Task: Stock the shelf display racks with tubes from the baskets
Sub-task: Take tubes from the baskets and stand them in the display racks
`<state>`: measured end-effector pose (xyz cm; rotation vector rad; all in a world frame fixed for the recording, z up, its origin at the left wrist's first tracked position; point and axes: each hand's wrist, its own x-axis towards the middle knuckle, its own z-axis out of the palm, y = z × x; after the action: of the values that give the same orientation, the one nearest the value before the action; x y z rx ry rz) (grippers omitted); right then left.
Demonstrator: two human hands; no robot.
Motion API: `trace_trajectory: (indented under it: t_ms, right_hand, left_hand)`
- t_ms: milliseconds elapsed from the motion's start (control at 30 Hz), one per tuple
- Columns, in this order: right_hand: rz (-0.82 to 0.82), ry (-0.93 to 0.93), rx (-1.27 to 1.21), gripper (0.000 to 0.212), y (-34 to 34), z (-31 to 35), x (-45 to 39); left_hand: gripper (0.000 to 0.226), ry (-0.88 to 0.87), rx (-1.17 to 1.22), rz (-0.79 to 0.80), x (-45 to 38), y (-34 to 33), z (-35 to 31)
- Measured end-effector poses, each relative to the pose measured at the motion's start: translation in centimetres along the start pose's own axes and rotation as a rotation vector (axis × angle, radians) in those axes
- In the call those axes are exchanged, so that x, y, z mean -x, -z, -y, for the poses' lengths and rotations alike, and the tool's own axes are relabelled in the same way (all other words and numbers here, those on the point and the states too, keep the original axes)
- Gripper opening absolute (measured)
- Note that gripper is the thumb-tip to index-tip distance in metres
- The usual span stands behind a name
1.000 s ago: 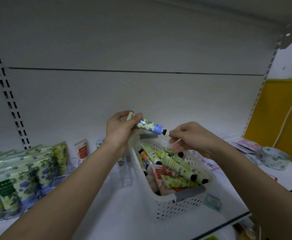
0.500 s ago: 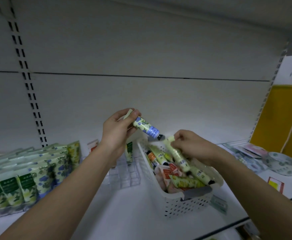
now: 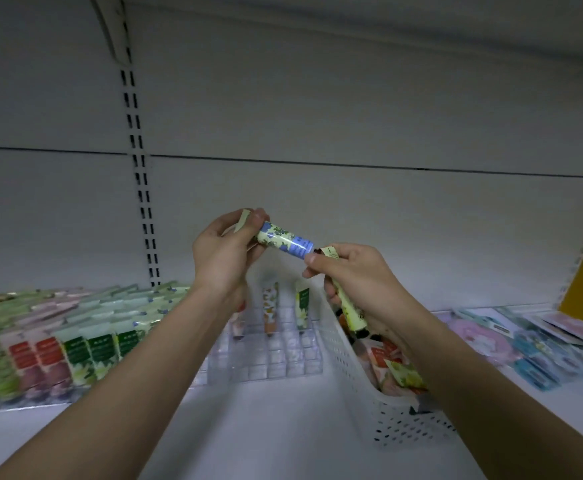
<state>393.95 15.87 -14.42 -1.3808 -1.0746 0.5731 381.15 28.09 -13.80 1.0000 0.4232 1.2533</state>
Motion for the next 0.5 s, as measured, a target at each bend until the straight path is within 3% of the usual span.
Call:
trace_trajectory:
  t_ms: [167, 333, 500]
  right_hand:
    - [0.120, -0.094, -0.166, 0.018, -3.8, 0.0, -0.9]
    - [0.198, -0.303, -0.367, 0.028, -7.0, 0.2, -1.8]
    - [0.167, -0.228, -0.236, 0.017, -9.1, -0.1, -2.3]
  left_hand:
    - [0.010, -0.068, -0.082, -0.004, -0.1, 3.5, -2.9]
    - [0.024, -0.129, -0.240, -0.041, -0.2, 7.5, -5.6]
    - [0.027, -0.106, -0.381, -0.053, 0.0, 10.9, -7.0]
